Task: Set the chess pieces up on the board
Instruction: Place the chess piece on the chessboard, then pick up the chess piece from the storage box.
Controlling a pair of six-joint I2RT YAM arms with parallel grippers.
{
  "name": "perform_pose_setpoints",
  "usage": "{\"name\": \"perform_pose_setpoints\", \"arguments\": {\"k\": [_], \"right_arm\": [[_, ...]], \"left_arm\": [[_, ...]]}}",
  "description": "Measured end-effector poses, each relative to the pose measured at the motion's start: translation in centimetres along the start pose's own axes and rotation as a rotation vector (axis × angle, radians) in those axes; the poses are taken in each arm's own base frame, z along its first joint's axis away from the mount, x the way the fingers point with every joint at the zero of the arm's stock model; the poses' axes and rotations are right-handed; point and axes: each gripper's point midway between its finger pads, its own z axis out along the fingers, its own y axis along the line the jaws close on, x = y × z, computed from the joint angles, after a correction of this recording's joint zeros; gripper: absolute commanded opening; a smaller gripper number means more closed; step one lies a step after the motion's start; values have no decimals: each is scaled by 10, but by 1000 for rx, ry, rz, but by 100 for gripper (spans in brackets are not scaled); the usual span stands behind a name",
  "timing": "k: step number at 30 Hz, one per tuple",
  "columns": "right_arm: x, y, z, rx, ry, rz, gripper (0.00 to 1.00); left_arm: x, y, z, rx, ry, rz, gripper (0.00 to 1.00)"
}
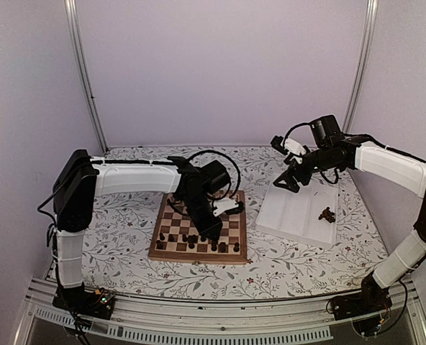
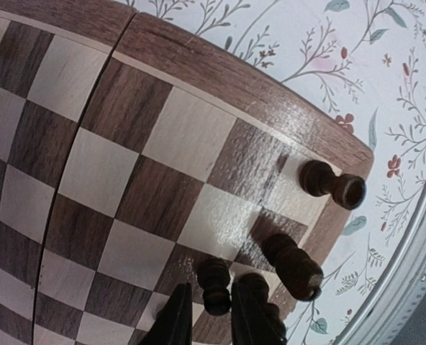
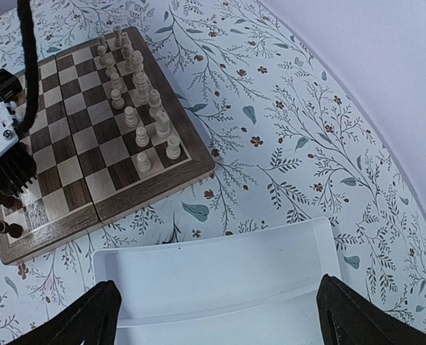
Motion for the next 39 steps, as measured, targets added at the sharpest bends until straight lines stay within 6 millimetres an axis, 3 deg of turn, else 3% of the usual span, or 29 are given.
{"name": "perform_pose_setpoints", "arguments": {"k": [13, 16, 20, 24, 28, 30, 33, 36, 39], "right_arm": [[0, -1, 0, 2, -1, 2, 99], [2, -19, -7, 81, 7, 28, 99], [1, -68, -46, 239, -52, 130, 98], [8, -106, -95, 385, -89, 172, 81], [18, -101, -102, 402, -37, 96, 57], [39, -91, -91, 373, 38, 67, 48], [88, -73, -70, 307, 200, 60, 39], [136, -58, -52, 235, 373, 63, 32], [172, -50, -43, 190, 519, 75, 37]], "left_arm": [[-9, 7, -7, -44, -18, 12, 31], [-21, 10, -17, -66, -50, 28, 31], [-34, 8, -37, -79, -98, 63, 32], [-54, 2, -72, -99, -208, 112, 34], [-83, -4, -119, -134, -385, 165, 35], [-98, -7, -141, -156, -493, 186, 35], [-110, -9, -159, -169, -615, 193, 36], [-110, -14, -154, -138, -668, 183, 36], [-99, -15, -134, -107, -667, 161, 36]]}}
